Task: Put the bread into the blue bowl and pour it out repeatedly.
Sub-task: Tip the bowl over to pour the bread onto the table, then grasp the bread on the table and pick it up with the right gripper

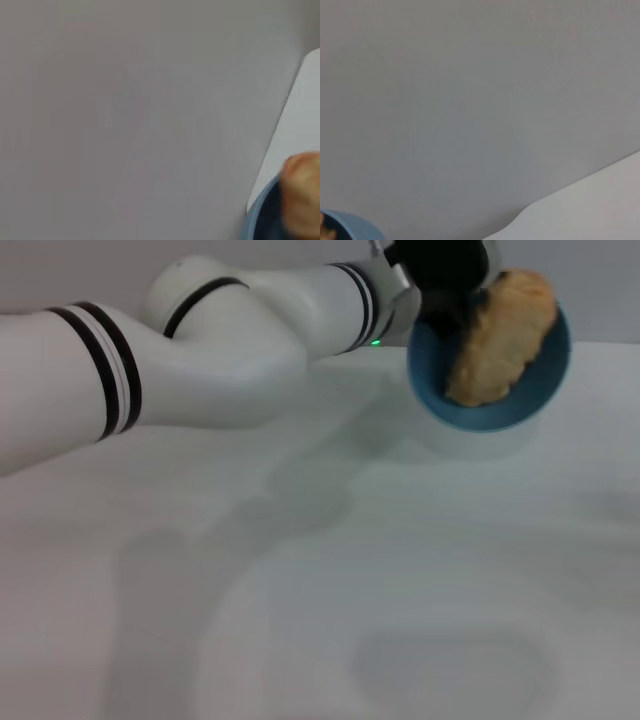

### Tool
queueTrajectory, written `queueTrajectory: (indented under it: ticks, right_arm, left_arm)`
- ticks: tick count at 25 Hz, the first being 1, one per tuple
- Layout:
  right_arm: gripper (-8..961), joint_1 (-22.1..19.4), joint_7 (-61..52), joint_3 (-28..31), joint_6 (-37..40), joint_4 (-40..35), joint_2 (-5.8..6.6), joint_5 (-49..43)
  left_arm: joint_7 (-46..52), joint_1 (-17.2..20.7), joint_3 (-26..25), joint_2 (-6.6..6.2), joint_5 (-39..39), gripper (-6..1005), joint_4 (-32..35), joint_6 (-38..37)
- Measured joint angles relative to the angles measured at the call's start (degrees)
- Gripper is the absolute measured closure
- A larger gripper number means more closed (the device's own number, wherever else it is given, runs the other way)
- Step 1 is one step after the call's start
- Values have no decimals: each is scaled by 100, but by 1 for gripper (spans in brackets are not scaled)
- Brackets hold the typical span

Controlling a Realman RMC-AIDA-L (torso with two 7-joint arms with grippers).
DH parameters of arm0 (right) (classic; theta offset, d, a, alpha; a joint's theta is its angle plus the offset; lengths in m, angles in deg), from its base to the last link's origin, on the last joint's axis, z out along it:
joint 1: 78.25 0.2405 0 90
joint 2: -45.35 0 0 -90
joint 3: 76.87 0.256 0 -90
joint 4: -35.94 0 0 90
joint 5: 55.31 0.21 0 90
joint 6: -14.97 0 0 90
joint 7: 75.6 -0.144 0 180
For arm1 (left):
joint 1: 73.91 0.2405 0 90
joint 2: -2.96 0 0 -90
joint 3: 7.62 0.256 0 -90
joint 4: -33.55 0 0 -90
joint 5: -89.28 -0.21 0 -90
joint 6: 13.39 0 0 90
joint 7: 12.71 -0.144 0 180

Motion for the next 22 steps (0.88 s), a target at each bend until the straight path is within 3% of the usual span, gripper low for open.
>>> queueTrajectory:
  ticks: [6, 15, 22]
  right_arm:
    - [516, 20, 3, -7, -103, 66, 2, 8]
    - [513, 51, -73, 7, -79, 163, 1, 19]
    - [510, 175, -544, -363, 242, 264, 58, -37]
  left_arm:
    - [-492, 77, 130, 2, -59, 1000, 40, 515]
    - [-558, 212, 112, 2, -14, 999, 1, 652]
    - [6, 328, -478, 3, 27, 999, -91, 596]
